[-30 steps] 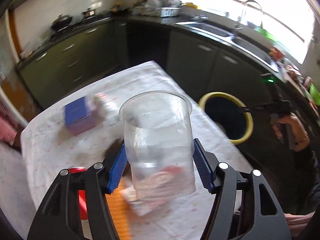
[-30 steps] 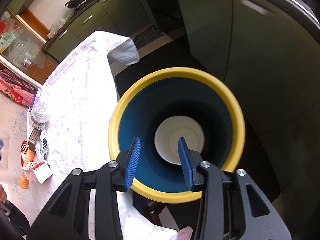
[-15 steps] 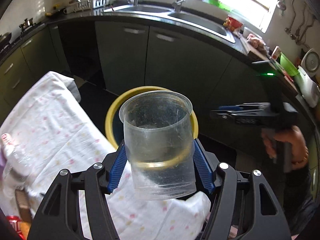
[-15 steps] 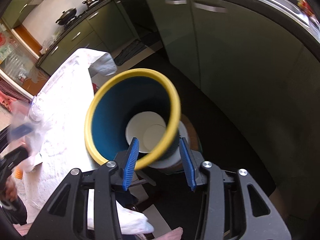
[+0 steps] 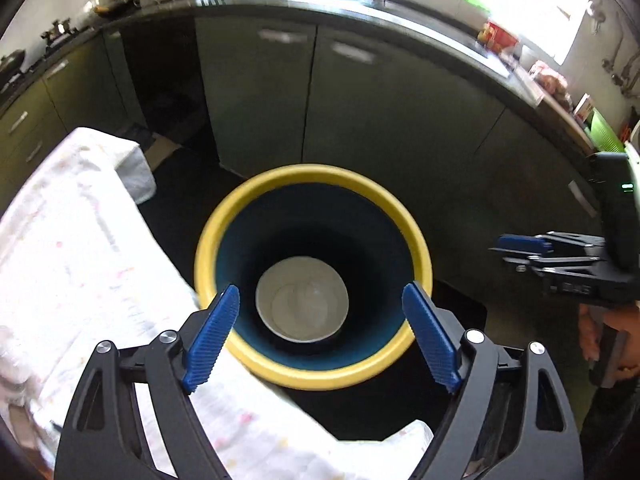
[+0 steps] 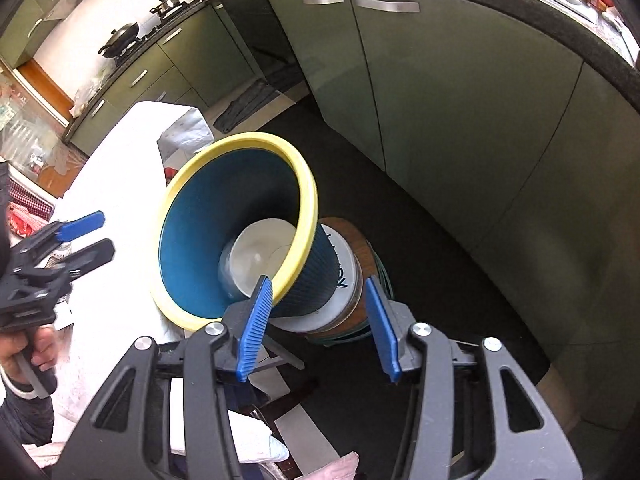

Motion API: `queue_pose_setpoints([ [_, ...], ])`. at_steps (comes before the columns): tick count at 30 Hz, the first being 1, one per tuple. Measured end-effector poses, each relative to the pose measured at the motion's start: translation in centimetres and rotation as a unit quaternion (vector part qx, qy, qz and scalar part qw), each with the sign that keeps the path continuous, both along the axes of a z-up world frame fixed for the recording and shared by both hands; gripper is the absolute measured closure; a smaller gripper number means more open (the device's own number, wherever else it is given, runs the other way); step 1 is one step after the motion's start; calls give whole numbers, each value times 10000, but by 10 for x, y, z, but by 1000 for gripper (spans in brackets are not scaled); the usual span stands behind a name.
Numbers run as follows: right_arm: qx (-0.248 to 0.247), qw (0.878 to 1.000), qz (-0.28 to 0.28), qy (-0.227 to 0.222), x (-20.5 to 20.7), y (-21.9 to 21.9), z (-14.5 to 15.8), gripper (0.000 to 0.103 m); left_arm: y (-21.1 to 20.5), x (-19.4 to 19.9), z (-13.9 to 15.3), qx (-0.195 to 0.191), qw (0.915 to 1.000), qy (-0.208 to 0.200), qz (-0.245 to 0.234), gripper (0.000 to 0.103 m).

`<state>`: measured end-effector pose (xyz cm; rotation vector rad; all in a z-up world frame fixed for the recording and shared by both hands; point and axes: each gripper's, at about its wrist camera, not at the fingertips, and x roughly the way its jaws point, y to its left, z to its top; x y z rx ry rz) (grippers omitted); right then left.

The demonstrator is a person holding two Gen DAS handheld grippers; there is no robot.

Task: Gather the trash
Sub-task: 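Carry the clear plastic cup with the left gripper over the bin and release, then grasp the clear water bottle with the right gripper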

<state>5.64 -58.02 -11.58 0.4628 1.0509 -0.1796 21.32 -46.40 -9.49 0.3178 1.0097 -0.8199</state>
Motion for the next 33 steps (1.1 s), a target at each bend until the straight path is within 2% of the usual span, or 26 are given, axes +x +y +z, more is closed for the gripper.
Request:
queue_pose_setpoints([
  [6, -46, 9997, 236, 33, 10, 21, 4, 56, 82, -33, 56, -734, 9966, -341, 131, 9],
  [11, -156, 9976, 673, 18, 31, 52, 16, 52, 155, -58, 80, -1066, 9929, -376, 358, 5],
  [17, -266, 9849, 1705, -112, 77, 113, 36, 48, 261, -85, 84, -978, 9900, -498, 887, 5],
  [21, -355, 9638, 2638, -151, 118, 173, 50, 48, 320, -100, 75, -768, 9838, -696, 1465, 5],
  [23, -362, 9478, 3162, -206, 138, 208, 57, 48, 344, -103, 69, -707, 9797, -711, 1733, 5],
  [25, -552, 9268, 3702, -290, 156, 245, 66, 48, 370, -105, 63, -686, 9757, -696, 1960, 5],
  [28, -1019, 8793, 4631, -454, 178, 304, 76, 39, 394, -105, 56, -735, 9712, -646, 2174, 5],
  [30, -1548, 8330, 5285, -529, 192, 345, 80, 35, 409, -104, 53, -806, 9674, -628, 2316, 5],
  [31, -1792, 8074, 5597, -516, 198, 363, 80, 35, 409, -104, 53, -827, 9660, -625, 2368, 5],
  [33, -2138, 7642, 6069, -450, 206, 391, 76, 35, 413, -101, 51, -878, 9636, -597, 2452, 5],
])
